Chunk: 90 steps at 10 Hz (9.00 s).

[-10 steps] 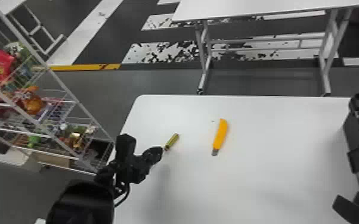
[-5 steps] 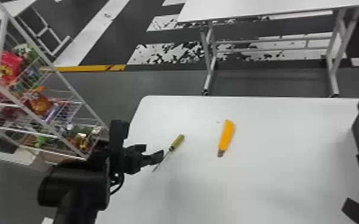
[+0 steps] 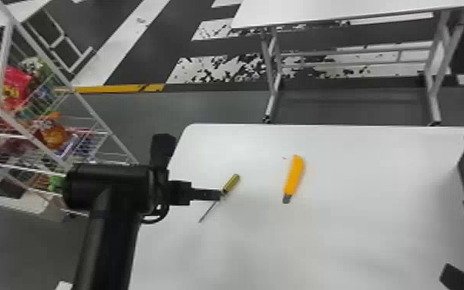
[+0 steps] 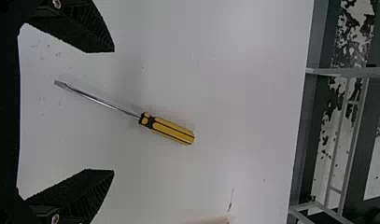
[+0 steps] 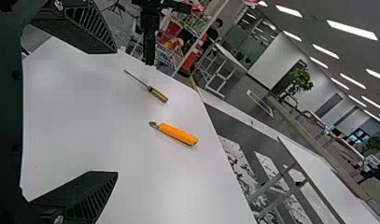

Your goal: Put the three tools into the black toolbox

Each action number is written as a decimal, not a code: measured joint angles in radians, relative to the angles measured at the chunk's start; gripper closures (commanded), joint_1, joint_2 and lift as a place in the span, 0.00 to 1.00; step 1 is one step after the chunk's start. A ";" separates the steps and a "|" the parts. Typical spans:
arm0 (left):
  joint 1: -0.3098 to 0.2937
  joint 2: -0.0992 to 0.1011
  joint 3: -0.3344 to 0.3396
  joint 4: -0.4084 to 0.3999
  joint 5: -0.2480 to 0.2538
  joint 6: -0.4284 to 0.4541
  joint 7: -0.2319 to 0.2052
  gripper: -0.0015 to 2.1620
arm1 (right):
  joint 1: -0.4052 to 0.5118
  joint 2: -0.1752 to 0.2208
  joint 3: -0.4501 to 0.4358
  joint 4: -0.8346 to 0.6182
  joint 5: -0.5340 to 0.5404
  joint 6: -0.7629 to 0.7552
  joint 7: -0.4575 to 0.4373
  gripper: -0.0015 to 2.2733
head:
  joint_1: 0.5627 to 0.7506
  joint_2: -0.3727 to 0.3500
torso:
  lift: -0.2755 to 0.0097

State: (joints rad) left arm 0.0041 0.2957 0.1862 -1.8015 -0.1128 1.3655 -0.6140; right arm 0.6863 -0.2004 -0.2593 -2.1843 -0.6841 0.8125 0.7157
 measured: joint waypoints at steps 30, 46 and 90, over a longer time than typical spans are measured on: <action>-0.369 0.200 -0.588 0.571 -0.168 -0.143 -0.359 0.04 | 0.079 0.016 -0.045 -0.020 0.013 -0.054 0.033 0.03 | 0.70 0.96 | 0.79; -0.413 0.142 -0.680 0.680 -0.226 -0.191 -0.271 0.34 | 0.050 -0.005 -0.099 0.046 -0.046 -0.056 0.083 0.03 | 0.70 0.90 | 0.79; 0.066 -0.222 -0.431 -0.385 0.051 0.202 -0.257 0.86 | -0.130 -0.004 -0.052 -0.097 -0.082 0.158 -0.058 0.03 | 0.70 0.18 | 0.79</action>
State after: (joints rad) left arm 0.0706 0.0734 -0.2446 -2.1862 -0.0622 1.5670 -0.8715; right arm 0.5560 -0.2042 -0.3116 -2.2815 -0.7665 0.9704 0.6581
